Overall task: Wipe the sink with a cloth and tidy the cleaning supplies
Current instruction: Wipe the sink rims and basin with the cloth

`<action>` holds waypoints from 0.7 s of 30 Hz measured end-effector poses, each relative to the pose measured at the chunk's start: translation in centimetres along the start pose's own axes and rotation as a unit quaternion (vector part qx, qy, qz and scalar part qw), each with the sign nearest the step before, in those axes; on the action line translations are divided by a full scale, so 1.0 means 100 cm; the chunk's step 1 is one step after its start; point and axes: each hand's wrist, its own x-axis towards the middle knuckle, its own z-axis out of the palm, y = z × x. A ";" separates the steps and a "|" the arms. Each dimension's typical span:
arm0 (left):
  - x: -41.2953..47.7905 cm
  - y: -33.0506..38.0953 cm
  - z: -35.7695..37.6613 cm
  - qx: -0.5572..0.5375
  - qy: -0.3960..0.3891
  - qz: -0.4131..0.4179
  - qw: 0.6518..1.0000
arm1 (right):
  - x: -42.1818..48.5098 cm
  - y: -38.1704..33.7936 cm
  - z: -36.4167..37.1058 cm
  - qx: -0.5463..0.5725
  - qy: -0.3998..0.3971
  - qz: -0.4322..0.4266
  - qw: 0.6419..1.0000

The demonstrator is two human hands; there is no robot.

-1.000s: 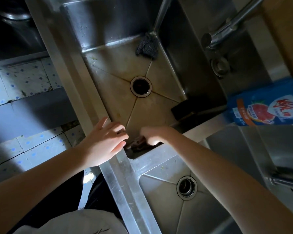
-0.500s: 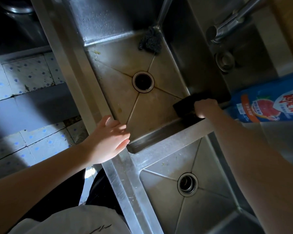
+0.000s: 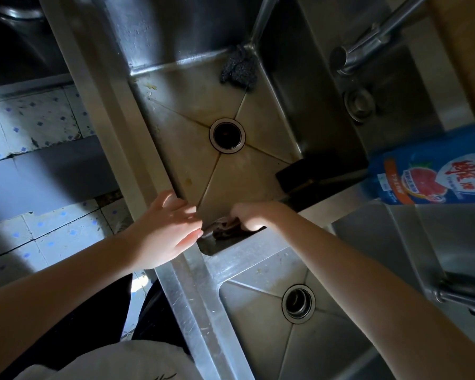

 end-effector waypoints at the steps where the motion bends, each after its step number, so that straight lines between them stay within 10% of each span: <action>1: -0.001 -0.001 0.001 -0.014 0.003 0.001 1.000 | -0.001 0.010 -0.004 0.015 0.003 0.020 1.000; 11: -0.005 -0.014 -0.014 -0.056 0.016 -0.006 0.998 | -0.041 0.140 -0.044 -0.096 0.127 0.357 0.921; 21: 0.001 -0.049 -0.023 -0.044 -0.016 -0.003 0.999 | -0.018 0.047 -0.021 -0.020 0.072 0.184 0.980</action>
